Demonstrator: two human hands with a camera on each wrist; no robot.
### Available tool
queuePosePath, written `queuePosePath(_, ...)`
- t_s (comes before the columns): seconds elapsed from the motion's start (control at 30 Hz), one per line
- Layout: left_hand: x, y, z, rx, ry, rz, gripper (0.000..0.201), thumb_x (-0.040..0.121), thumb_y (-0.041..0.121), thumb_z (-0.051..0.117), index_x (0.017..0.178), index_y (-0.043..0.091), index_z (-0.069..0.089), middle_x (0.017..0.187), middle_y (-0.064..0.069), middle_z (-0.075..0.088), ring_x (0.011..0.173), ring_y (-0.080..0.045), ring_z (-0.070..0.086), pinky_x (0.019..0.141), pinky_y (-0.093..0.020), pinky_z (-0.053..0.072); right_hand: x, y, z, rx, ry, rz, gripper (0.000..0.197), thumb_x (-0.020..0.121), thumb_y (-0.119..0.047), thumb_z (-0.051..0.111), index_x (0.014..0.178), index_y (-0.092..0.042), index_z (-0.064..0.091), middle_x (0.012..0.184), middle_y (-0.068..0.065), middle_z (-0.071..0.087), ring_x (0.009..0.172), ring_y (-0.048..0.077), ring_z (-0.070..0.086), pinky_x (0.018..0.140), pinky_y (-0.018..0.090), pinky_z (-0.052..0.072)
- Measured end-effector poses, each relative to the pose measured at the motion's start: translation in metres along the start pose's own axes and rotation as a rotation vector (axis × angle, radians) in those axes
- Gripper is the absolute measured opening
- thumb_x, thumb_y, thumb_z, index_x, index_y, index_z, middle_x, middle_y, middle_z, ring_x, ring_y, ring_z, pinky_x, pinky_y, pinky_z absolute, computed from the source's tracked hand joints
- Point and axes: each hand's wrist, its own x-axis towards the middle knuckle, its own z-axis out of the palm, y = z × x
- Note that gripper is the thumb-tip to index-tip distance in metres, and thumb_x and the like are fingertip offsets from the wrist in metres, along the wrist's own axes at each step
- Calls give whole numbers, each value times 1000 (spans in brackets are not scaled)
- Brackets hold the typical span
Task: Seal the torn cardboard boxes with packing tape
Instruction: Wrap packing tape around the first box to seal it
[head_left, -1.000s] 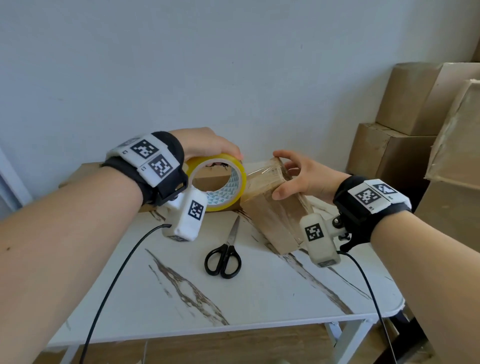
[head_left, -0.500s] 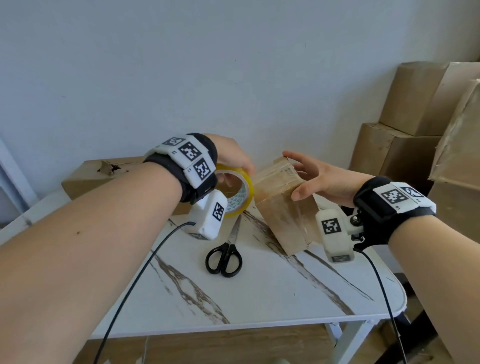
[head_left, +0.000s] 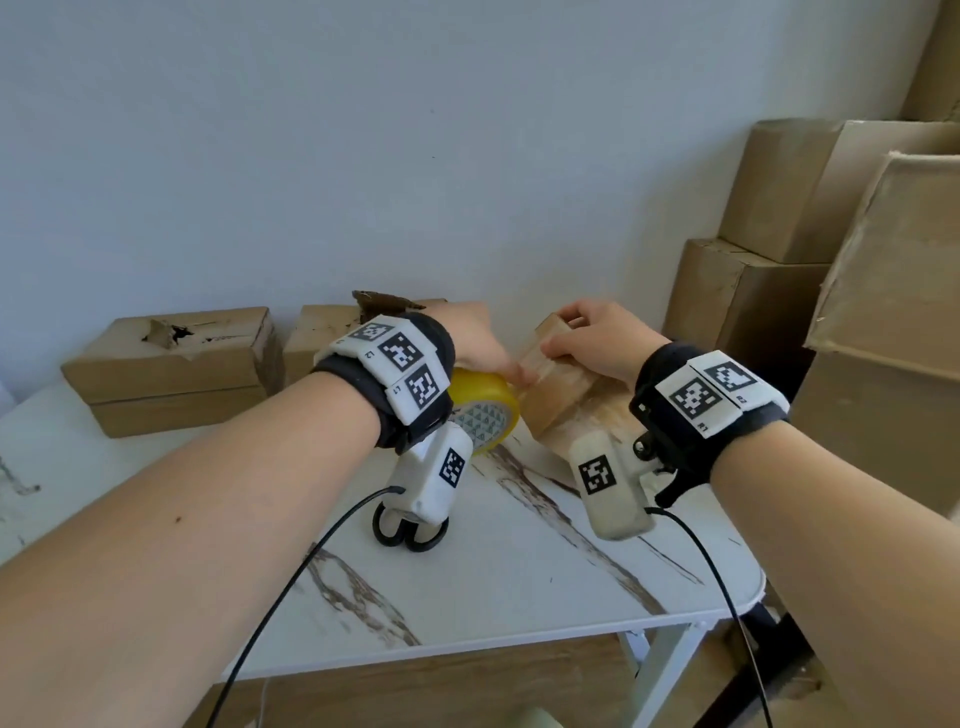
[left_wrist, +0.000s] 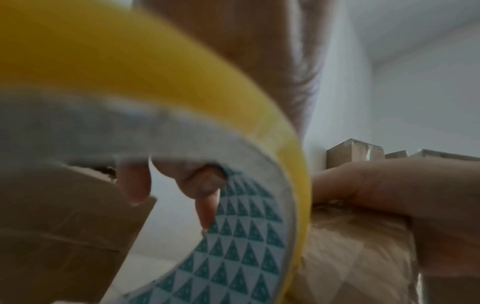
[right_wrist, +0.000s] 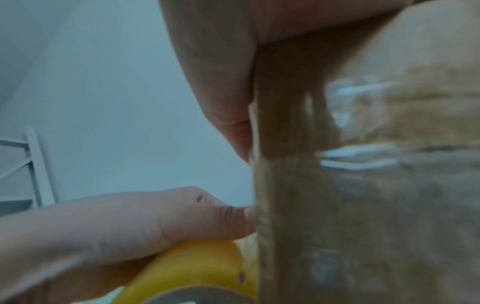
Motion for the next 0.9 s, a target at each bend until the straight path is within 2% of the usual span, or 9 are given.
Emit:
queuePosePath(0.03,0,-4,2,-19,-22,-12,50,70,66,66,79,18,56,74,-4,58,60,-15,48,56,-26,37,1,-1,1,-1,4,-5,39,85,-13,65,122,-11,55,84,-4,60,82,15,59,80,28,50)
queuePosePath(0.1,-3,-13,4,-61,-92,-60,55,74,64,64,98,15,57,83,-2,57,74,-18,54,64,-26,43,1,-3,4,-30,20,-15,36,86,-10,62,121,-10,54,77,-7,54,78,13,55,78,28,48)
queuePosePath(0.2,-10,-31,8,-370,-246,-145,53,82,51,61,118,14,50,101,-4,57,89,-23,57,74,-29,47,1,-4,10,-81,35,-29,41,87,-11,62,126,-10,50,92,-2,60,80,15,57,82,31,49)
queuePosePath(0.3,-21,-48,10,-576,-299,-143,27,90,37,55,104,14,52,91,-3,56,78,-17,55,65,-25,44,-2,-6,19,-171,31,-62,47,88,-12,58,133,-13,46,124,7,56,105,25,59,89,33,49)
queuePosePath(0.4,-23,-60,14,-640,-242,-94,27,91,38,54,100,14,60,88,-2,60,77,-16,56,69,-24,45,-5,-11,32,-305,30,-99,46,89,-14,54,134,-16,45,125,8,56,111,27,55,90,34,47)
queuePosePath(0.53,-19,-74,10,-302,-101,-83,37,81,54,61,72,17,62,81,-3,62,76,-20,58,72,-30,45,-13,1,62,-510,-26,-108,44,83,-33,64,124,-22,52,118,3,60,104,24,55,92,37,47)
queuePosePath(0.67,-18,-78,17,-230,-139,-87,38,83,54,59,71,17,58,77,1,57,70,-16,54,63,-27,41,-12,7,72,-592,8,-136,45,85,-36,59,127,-22,50,127,5,54,121,24,45,110,49,29)
queuePosePath(0.77,-14,-71,23,-160,-148,-71,42,84,52,58,64,15,54,70,-2,53,62,-16,50,58,-27,38,-6,6,80,-747,-12,-146,49,91,-31,46,138,-20,39,144,6,41,138,26,28,115,53,15)
queuePosePath(0.9,-10,-73,21,-145,-124,-79,42,84,52,59,64,15,52,70,-2,52,62,-16,49,57,-27,37,-2,11,82,-826,-43,-132,62,94,-49,38,148,-22,22,156,4,22,146,25,10,116,54,7)
